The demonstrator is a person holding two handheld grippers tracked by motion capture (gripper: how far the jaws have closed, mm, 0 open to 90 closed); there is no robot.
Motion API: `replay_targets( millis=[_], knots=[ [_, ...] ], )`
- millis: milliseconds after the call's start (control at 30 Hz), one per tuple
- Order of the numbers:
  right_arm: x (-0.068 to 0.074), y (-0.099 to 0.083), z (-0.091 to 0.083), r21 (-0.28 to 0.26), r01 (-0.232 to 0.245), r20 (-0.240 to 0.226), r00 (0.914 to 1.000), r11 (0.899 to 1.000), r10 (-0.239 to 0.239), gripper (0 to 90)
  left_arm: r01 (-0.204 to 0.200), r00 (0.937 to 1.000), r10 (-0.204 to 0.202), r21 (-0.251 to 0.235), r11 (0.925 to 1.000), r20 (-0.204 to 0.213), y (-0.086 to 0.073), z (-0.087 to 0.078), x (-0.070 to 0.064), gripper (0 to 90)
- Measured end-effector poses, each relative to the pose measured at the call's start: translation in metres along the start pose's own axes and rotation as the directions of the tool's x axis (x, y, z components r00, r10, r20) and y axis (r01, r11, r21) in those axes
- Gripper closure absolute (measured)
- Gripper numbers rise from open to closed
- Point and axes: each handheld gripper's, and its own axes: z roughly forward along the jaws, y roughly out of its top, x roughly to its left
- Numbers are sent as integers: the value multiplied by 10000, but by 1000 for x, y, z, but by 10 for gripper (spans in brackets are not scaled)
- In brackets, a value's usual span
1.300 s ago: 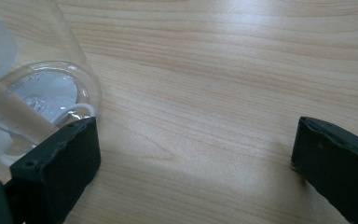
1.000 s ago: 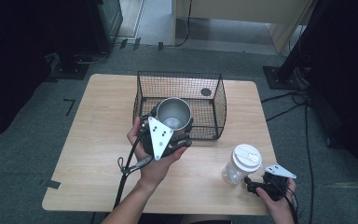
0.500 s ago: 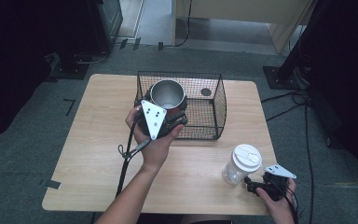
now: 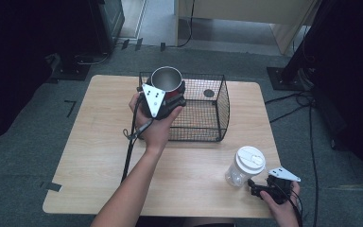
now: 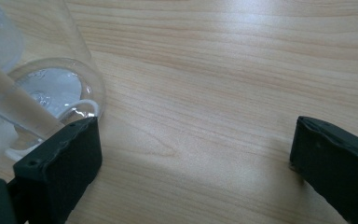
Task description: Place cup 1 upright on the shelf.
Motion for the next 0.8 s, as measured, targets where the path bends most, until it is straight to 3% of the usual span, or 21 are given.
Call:
replay_targets(
  millis=[300,433,533,667,800],
  knots=[
    [0,0,0,-1,-4,-4,10000,10000,4,19,100,9999,-95,820,9966,-70,-32,34,7,77],
    [0,0,0,-12,10,1,10000,10000,-10,19,484,9988,-476,981,9940,-103,-40,44,10,77],
    [0,0,0,-14,12,-4,10000,10000,-12,19,249,9980,-184,1075,9939,-611,-48,55,11,77],
    [0,0,0,-1,11,-21,10000,10000,-11,20,-35,9963,142,1246,9922,-851,-58,63,11,77],
    [0,0,0,3,2,-20,10000,10000,-2,20,132,9966,1,1600,9870,-828,-64,69,12,76]
  ],
)
